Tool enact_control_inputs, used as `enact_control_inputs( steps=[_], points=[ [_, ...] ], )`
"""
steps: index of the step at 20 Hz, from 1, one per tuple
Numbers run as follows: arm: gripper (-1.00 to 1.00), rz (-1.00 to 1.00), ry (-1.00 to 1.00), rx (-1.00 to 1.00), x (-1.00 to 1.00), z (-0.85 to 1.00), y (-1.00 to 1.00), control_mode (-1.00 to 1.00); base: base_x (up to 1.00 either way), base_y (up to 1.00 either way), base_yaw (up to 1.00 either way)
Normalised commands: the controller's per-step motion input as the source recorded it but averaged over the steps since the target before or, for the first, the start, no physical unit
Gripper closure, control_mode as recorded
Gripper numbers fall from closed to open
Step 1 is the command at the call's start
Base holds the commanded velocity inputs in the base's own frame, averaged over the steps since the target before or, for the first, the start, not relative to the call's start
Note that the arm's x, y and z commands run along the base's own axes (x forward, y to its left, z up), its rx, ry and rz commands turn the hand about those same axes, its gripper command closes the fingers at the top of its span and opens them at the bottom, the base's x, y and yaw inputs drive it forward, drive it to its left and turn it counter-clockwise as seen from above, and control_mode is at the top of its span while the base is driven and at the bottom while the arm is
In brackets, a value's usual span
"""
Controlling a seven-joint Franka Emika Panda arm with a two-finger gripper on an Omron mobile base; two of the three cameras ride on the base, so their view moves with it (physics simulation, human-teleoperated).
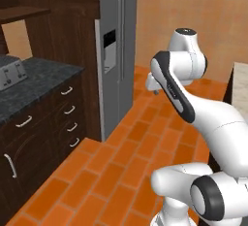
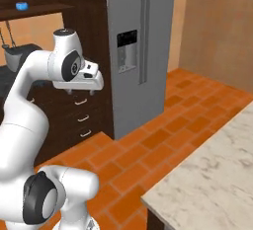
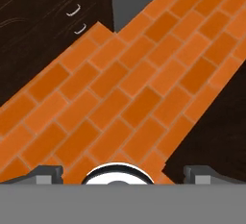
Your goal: Gather all objects into one cabinet and sort the glasses and bowls to opposite sides.
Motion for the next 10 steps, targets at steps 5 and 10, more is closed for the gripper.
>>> enact_control_inputs(
  steps=[5, 10],
  points=[
    [-1.00, 0.00, 0.00, 0.00, 0.00, 0.00, 0.00, 1.00, 0.17, 0.42, 0.00],
    [-1.00, 0.00, 0.00, 0.00, 0.00, 0.00, 0.00, 1.00, 0.00, 0.73, -0.02]
  ],
)
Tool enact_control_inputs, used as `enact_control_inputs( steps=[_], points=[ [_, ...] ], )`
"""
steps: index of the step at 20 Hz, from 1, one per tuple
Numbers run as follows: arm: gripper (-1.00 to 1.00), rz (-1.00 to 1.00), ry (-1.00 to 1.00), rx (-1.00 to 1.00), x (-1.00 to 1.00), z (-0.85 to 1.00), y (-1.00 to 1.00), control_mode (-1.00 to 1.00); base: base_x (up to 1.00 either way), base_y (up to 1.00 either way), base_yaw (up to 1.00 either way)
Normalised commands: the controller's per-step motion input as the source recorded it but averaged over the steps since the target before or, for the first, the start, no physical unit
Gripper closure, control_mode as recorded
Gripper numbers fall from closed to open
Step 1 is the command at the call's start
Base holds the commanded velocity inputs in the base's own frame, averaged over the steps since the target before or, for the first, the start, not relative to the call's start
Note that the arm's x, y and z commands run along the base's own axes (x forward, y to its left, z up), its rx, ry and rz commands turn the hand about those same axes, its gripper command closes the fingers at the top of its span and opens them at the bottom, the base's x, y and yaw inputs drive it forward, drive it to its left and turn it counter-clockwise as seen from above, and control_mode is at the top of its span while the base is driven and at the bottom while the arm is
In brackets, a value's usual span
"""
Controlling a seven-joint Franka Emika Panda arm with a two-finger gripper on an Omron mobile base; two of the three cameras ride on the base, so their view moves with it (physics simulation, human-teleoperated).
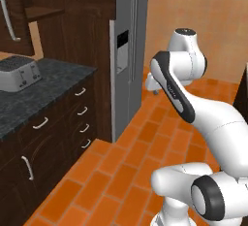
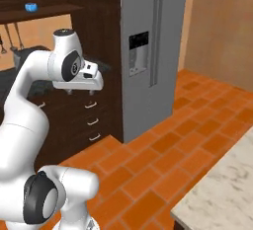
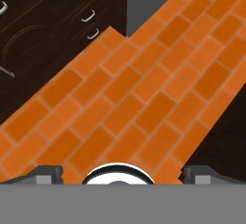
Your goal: Gather all objects into one cabinet and sort the glasses and bowls to opposite sides.
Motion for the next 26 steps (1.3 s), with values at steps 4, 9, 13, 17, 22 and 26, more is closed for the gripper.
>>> enact_control_inputs(
  steps=[4, 9, 13, 17, 22, 26],
  points=[
    [-1.00, 0.00, 0.00, 0.00, 0.00, 0.00, 0.00, 1.00, 0.11, 0.59, -0.06],
    [-1.00, 0.00, 0.00, 0.00, 0.00, 0.00, 0.00, 1.00, 0.60, 0.24, -0.21],
    [-1.00, 0.00, 0.00, 0.00, 0.00, 0.00, 0.00, 1.00, 0.69, 0.13, -0.23],
    [-1.00, 0.00, 0.00, 0.00, 0.00, 0.00, 0.00, 1.00, 0.72, 0.13, -0.20],
    [-1.00, 0.00, 0.00, 0.00, 0.00, 0.00, 0.00, 1.00, 0.64, 0.20, -0.14],
    [-1.00, 0.00, 0.00, 0.00, 0.00, 0.00, 0.00, 1.00, 0.53, 0.23, -0.01]
  ],
)
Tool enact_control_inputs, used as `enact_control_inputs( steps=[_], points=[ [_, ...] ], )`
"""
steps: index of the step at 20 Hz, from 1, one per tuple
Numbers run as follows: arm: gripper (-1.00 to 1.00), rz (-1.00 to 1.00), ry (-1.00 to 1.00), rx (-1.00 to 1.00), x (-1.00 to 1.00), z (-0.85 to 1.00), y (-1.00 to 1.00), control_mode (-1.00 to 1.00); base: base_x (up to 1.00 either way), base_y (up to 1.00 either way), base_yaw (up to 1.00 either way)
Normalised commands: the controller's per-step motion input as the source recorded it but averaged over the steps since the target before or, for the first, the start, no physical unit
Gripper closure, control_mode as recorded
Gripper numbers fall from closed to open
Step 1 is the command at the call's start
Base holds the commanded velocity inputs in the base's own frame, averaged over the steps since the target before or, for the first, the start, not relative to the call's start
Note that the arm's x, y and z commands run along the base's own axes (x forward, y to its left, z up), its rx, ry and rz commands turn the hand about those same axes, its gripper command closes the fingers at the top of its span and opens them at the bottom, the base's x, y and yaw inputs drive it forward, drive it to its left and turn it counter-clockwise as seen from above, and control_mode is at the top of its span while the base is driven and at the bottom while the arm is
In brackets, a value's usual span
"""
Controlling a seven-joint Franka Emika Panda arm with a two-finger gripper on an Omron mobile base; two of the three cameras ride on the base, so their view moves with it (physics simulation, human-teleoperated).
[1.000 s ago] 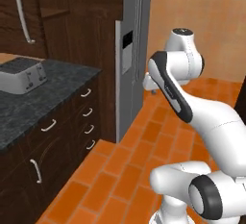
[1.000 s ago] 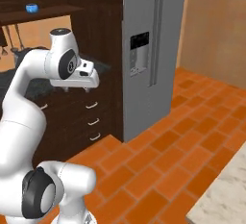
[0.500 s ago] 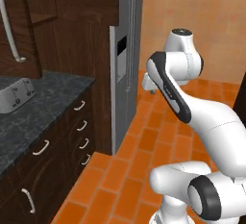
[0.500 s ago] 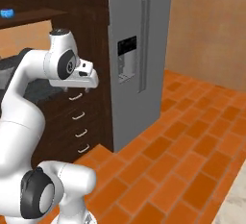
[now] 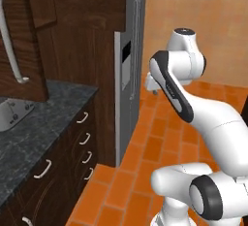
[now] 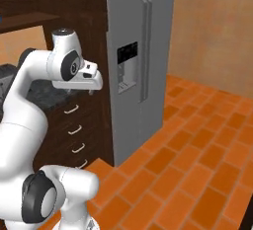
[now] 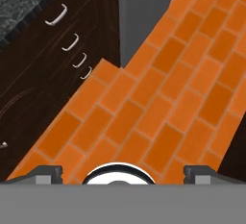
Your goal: Gather all objects into one cabinet and sort the glasses and bowls to opposite sides.
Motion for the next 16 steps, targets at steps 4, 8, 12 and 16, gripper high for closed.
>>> enact_control_inputs(
  steps=[4, 8, 12, 16],
  points=[
    [-1.00, 0.00, 0.00, 0.00, 0.00, 0.00, 0.00, 1.00, 0.36, 0.24, 0.08],
    [-1.00, 0.00, 0.00, 0.00, 0.00, 0.00, 0.00, 1.00, 0.32, 0.33, 0.09],
    [-1.00, 0.00, 0.00, 0.00, 0.00, 0.00, 0.00, 1.00, 0.11, 0.31, 0.19],
    [-1.00, 0.00, 0.00, 0.00, 0.00, 0.00, 0.00, 1.00, 0.51, 0.16, 0.05]
  ],
)
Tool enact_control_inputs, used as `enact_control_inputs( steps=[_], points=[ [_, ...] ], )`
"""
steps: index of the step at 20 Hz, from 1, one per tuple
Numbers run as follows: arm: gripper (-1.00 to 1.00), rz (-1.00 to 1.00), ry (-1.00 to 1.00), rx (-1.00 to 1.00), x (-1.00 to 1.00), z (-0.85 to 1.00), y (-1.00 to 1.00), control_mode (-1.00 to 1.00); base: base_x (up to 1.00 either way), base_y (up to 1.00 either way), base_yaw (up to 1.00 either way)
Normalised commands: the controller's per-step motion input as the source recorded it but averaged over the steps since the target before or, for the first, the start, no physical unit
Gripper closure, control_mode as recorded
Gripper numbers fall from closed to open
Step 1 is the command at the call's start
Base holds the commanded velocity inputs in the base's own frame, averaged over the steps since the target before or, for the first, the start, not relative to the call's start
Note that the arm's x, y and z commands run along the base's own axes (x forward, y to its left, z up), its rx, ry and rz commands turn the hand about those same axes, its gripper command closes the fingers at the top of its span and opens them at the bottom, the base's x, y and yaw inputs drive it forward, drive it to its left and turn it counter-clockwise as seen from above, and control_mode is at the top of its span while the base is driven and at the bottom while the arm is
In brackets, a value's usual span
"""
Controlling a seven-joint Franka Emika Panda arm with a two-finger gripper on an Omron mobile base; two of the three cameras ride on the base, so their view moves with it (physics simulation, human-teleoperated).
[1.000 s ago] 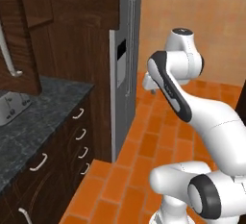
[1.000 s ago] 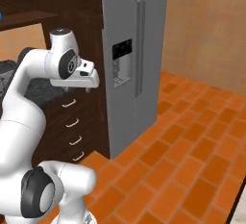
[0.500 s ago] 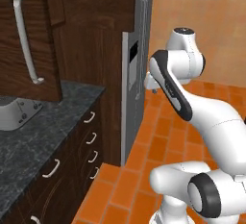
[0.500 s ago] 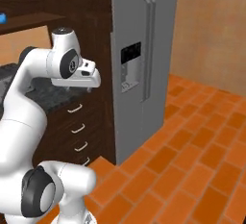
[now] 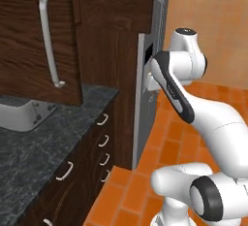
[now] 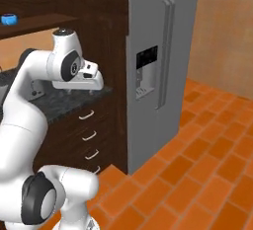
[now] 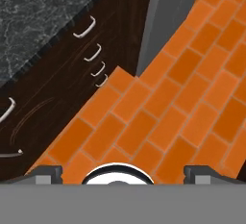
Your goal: Gather all objects into one cabinet and sort the glasses and bowls to opposite sides.
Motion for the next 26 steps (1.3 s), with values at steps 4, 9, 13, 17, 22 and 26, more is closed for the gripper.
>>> enact_control_inputs(
  steps=[4, 9, 13, 17, 22, 26],
  points=[
    [-1.00, 0.00, 0.00, 0.00, 0.00, 0.00, 0.00, 1.00, 0.97, 0.13, -0.02],
    [-1.00, 0.00, 0.00, 0.00, 0.00, 0.00, 0.00, 1.00, 0.97, 0.20, 0.00],
    [-1.00, 0.00, 0.00, 0.00, 0.00, 0.00, 0.00, 1.00, 0.15, 0.76, 0.19],
    [-1.00, 0.00, 0.00, 0.00, 0.00, 0.00, 0.00, 1.00, 0.00, 0.57, 0.62],
    [-1.00, 0.00, 0.00, 0.00, 0.00, 0.00, 0.00, 1.00, 0.00, 0.04, 0.59],
    [-1.00, 0.00, 0.00, 0.00, 0.00, 0.00, 0.00, 1.00, 0.00, 0.00, 0.50]
  ],
)
